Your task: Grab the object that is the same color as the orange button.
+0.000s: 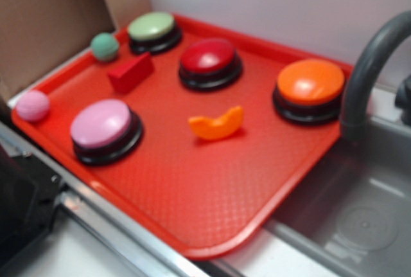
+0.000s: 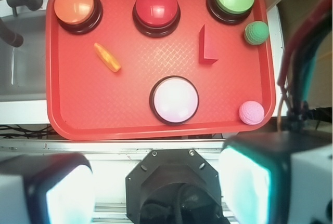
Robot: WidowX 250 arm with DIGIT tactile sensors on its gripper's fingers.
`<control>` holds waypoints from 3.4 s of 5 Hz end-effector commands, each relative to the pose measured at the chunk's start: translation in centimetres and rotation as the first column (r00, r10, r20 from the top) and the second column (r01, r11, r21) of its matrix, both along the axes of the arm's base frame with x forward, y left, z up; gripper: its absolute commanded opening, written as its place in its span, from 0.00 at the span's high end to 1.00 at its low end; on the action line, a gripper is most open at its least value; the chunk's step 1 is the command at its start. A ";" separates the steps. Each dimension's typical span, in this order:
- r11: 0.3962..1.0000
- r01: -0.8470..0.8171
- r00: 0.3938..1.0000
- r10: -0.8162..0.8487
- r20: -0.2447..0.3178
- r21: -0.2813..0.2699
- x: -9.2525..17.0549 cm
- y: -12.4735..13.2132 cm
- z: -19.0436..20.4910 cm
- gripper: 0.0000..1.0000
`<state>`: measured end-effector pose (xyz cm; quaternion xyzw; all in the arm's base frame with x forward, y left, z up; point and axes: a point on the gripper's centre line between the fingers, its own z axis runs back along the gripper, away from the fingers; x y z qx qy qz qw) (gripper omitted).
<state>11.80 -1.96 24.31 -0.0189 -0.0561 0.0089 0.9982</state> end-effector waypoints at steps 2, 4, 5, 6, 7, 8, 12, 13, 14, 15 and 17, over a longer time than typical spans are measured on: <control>1.000 -0.002 1.000 0.002 0.000 0.000 2.9 1.6 0.0 0.00; 0.990 0.142 0.990 -0.141 0.021 -0.016 9.4 2.0 -0.1 0.00; 0.922 0.384 0.923 -0.383 -0.044 0.041 13.4 -3.4 -2.1 0.00; 0.829 0.556 0.829 -0.550 -0.096 0.053 13.7 -7.2 -5.2 0.00; 0.771 0.635 0.768 -0.625 -0.138 0.042 13.6 -8.7 -8.8 0.00; 0.744 0.668 0.733 -0.653 -0.189 0.023 13.1 -9.3 -12.0 0.00; 0.682 0.728 0.637 -0.710 -0.299 -0.067 11.8 -11.0 -20.4 0.00; 0.692 0.719 0.640 -0.696 -0.326 -0.066 11.2 -10.4 -21.2 0.00; 0.695 0.715 0.633 -0.690 -0.351 -0.074 10.6 -9.6 -22.6 0.00; 0.694 0.715 0.633 -0.692 -0.348 -0.081 10.6 -9.8 -22.7 1.00; 0.697 0.711 0.623 -0.688 -0.373 -0.098 10.5 -10.0 -23.6 1.00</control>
